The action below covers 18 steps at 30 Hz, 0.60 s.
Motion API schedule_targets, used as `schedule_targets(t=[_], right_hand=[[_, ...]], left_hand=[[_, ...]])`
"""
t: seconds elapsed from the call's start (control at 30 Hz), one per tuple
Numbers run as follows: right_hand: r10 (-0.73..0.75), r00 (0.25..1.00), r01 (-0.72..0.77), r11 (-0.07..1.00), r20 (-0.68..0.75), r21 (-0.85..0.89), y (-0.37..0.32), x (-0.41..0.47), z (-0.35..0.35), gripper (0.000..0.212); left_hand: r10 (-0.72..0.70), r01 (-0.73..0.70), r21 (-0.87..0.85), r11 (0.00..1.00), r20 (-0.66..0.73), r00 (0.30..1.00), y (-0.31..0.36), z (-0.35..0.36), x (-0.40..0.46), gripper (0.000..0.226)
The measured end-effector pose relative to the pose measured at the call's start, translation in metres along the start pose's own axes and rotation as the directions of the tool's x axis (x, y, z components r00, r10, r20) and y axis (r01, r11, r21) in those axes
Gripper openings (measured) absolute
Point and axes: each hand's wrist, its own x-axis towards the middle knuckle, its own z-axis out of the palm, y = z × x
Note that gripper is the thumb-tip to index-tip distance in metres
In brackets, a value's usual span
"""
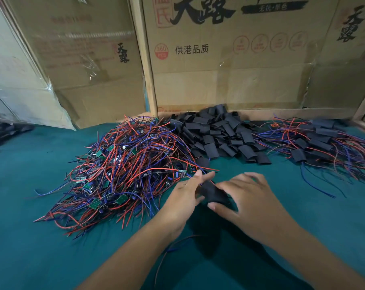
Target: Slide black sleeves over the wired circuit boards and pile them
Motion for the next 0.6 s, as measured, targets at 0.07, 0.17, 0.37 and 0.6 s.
schedule_targets(t=[0.07, 0.17, 0.37, 0.6], right_hand=[[0.086, 0.994, -0.073, 0.983, 0.074, -0.169, 0.000, -0.002, 0.000, 0.051], [0.126, 0.991, -0.116, 0.974, 0.040, -0.195, -0.005, -0.002, 0.002, 0.039], [0.191, 0.974, -0.228, 0.857, 0.125, 0.462, -0.006, -0.001, 0.017, 0.029], [0.235, 0.969, -0.236, 0.770, 0.081, 0.593, -0.001, 0.003, 0.022, 0.026]], left_hand=[[0.038, -0.037, 0.155, 0.987, -0.003, 0.999, -0.002, -0.001, 0.000, 0.035], [0.118, -0.123, 0.475, 0.872, 0.040, 0.992, -0.005, 0.000, -0.004, 0.049], [0.111, -0.159, 0.520, 0.839, 0.122, 0.986, -0.004, -0.001, -0.006, 0.043], [-0.038, 0.041, -0.059, 0.997, 0.047, 0.998, 0.001, 0.003, -0.003, 0.035]])
